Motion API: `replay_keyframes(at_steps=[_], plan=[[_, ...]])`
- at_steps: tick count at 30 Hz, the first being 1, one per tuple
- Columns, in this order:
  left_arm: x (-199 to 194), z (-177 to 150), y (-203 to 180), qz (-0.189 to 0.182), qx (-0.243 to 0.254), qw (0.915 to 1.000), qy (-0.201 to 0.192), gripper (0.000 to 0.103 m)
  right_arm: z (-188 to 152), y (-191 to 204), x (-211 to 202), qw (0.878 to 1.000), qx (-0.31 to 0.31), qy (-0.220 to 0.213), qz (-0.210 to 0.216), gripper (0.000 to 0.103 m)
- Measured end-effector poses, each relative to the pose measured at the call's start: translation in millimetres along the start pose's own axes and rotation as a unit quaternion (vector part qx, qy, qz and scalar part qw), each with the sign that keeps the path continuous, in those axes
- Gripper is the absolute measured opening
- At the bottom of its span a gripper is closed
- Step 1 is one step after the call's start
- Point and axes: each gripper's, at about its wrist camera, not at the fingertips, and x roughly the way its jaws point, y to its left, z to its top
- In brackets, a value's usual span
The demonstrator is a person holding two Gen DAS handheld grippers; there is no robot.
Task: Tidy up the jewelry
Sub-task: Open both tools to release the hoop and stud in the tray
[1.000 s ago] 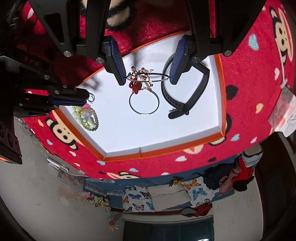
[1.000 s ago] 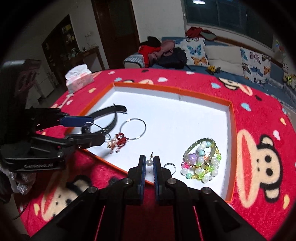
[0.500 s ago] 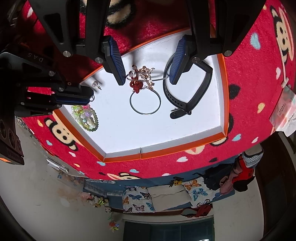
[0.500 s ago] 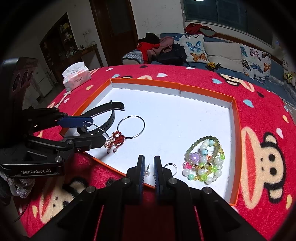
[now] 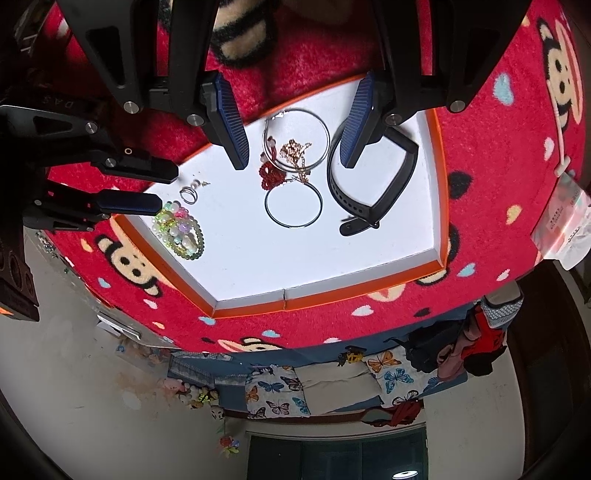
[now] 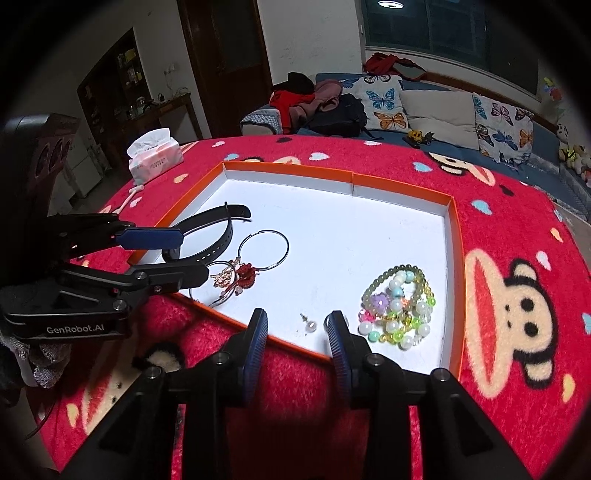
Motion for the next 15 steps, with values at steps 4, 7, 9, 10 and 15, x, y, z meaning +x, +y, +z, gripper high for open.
replay_keyframes(at_steps=[4, 7, 9, 10, 15], plan=[[-12.4, -5.3, -0.5, 0.003, -0.006, 1.0000, -0.004, 0.055, -4.4, 2.9, -6.2, 1.000, 0.007, -0.004, -0.002, 0.047], [-25.0, -11.4, -0.7, 0.006, -0.010, 0.9999, -0.009, 0.055, -6.8, 5.3, -11.4, 1.000, 0.017, -0.006, -0.004, 0.050], [-31.9, -15.6, -1.7, 0.014, -0.012, 0.9998, -0.012, 0.060, -7.8, 8.1, -15.1, 1.000, 0.018, -0.009, -0.006, 0.053], [-36.6, -18.3, -2.7, 0.020, -0.011, 0.9996, -0.015, 0.064, -8.6, 10.5, -17.4, 1.000, 0.016, -0.010, -0.010, 0.053], [-58.7, -33.2, -7.7, 0.041, -0.005, 0.9986, -0.031, 0.070, -13.7, 19.2, -26.3, 0.999, 0.014, -0.015, -0.024, 0.056]])
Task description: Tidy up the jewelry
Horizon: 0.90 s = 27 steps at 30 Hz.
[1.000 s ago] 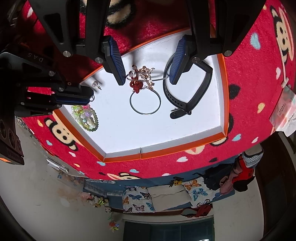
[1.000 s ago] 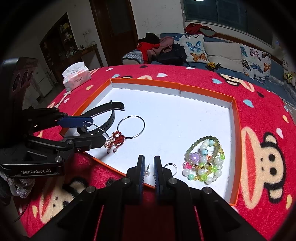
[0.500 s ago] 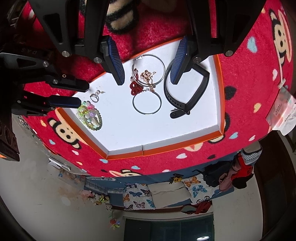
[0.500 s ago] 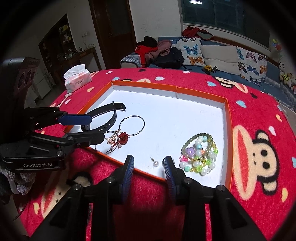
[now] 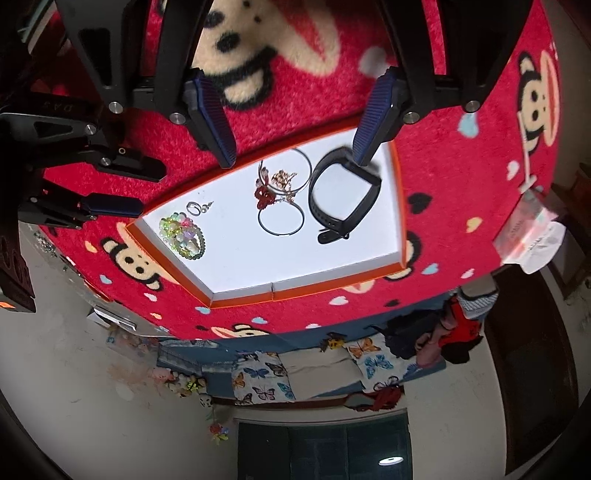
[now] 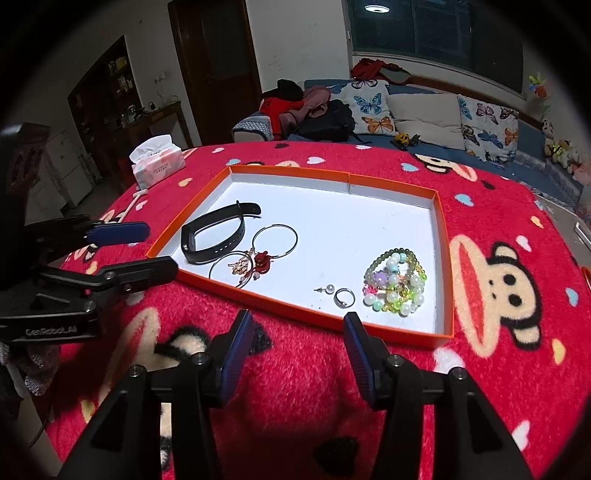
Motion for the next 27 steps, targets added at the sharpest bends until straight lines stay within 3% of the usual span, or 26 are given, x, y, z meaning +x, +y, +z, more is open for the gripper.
replay_keyframes(at_steps=[12, 27], plan=[[-43.0, -32.6, 3.2, 0.011, -0.027, 0.9995, -0.012, 0.071, -16.2, 19.4, -16.9, 1.000, 0.002, -0.007, -0.029, 0.057], [-57.3, -62.3, 7.5, 0.033, -0.055, 0.9978, -0.013, 0.071, -32.3, 30.4, -31.6, 0.999, 0.028, -0.025, -0.036, 0.057]])
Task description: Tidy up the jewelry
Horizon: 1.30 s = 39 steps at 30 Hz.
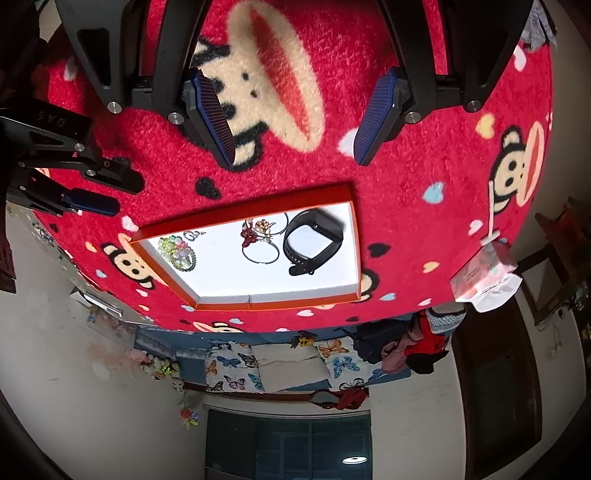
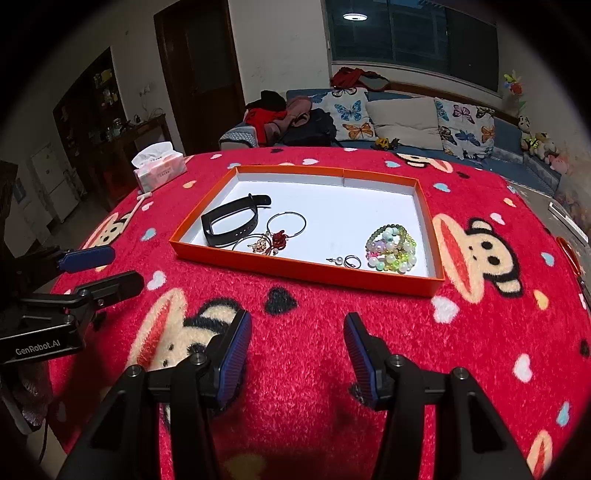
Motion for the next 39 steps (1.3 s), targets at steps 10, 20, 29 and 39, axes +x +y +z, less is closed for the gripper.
replay_keyframes(at_steps=[10, 20, 29, 39], plan=[[-4.0, -11.7, -0.1, -0.002, -0.017, 0.9998, -0.001, 0.071, -8.5, -2.0, -9.6, 1.000, 0.020, -0.006, 0.005, 0.057], [-4.3, -19.0, 1.3, 0.003, -0.026, 0.9997, 0.001, 0.071, -13.2, -1.2, -10.0, 1.000, 0.021, -0.002, 0.007, 0.057], [-2.5, -19.2, 1.2, 0.001, -0.026, 0.9997, 0.000, 0.071, -13.9, 3.4, -10.5, 1.000, 0.015, -0.004, 0.011, 0.057], [-2.6, -19.0, 0.8, 0.000, -0.029, 0.9996, 0.001, 0.071, -14.4, 3.5, -10.6, 1.000, 0.017, -0.005, 0.009, 0.057]])
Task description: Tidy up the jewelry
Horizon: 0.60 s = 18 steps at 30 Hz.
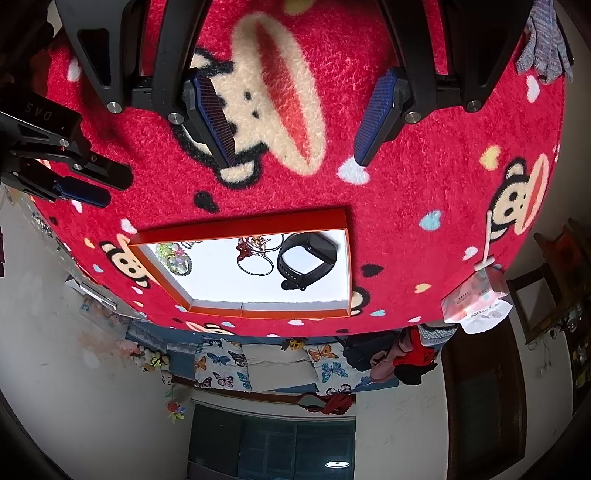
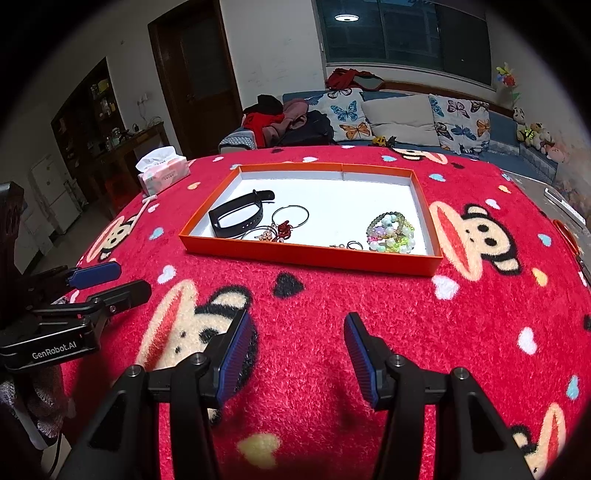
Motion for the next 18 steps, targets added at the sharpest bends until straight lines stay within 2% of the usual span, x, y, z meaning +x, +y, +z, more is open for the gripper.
replay_keyframes(at_steps=[18], plan=[[-0.3, -1.9, 1.9, 0.000, -0.007, 1.0000, 0.002, 0.071, -0.4, 1.5, 1.9, 1.000, 0.002, 0.001, 0.001, 0.057]])
